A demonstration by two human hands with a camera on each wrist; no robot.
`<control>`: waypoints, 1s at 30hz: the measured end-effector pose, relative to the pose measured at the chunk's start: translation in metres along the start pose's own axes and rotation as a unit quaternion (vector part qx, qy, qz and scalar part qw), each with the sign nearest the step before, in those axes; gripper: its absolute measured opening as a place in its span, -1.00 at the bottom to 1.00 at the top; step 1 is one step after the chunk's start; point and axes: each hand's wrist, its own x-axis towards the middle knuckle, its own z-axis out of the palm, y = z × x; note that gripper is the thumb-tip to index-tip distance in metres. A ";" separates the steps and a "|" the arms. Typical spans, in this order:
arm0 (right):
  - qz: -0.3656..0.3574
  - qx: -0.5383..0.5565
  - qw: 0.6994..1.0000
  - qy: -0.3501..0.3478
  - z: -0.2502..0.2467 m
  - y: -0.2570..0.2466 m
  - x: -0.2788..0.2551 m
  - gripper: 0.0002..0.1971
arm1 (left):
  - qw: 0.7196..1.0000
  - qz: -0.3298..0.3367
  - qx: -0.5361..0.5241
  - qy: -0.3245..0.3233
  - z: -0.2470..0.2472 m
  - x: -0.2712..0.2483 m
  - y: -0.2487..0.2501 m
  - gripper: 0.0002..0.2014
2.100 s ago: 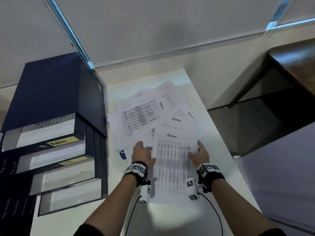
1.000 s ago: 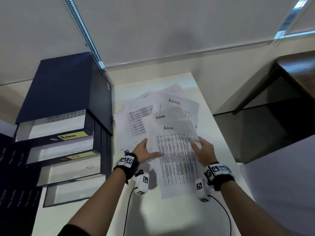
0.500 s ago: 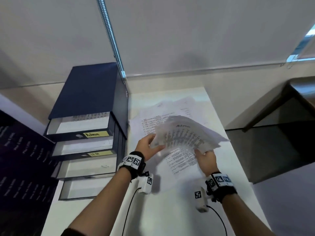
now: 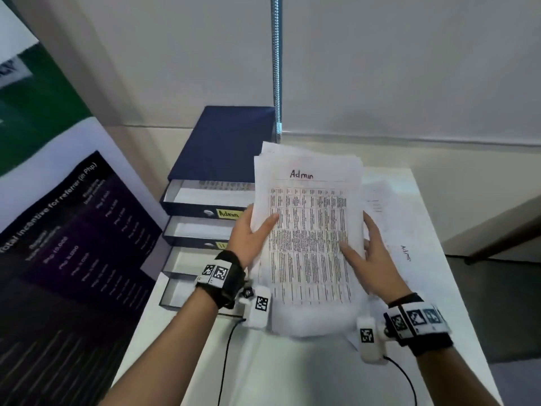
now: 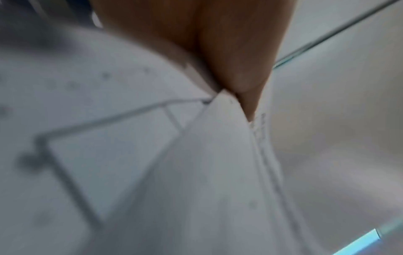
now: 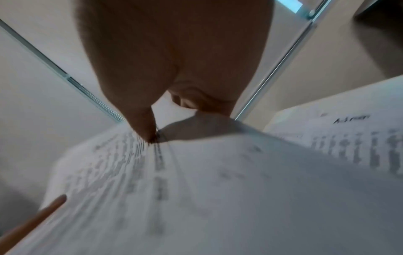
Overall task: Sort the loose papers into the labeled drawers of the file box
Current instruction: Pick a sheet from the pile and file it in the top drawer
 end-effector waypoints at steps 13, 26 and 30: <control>0.136 0.186 0.968 -0.102 0.142 -0.084 0.022 -0.65 | 0.992 -0.100 -0.026 -0.071 -0.169 -0.047 -0.012 -0.32; 0.248 0.342 0.895 -0.145 0.201 -0.142 0.032 -0.71 | 0.989 -0.088 -0.104 -0.063 -0.230 -0.078 0.042 -0.65; 0.254 0.336 0.885 -0.200 0.193 -0.154 0.025 -0.71 | 0.981 -0.072 -0.169 -0.065 -0.247 -0.072 0.048 -0.50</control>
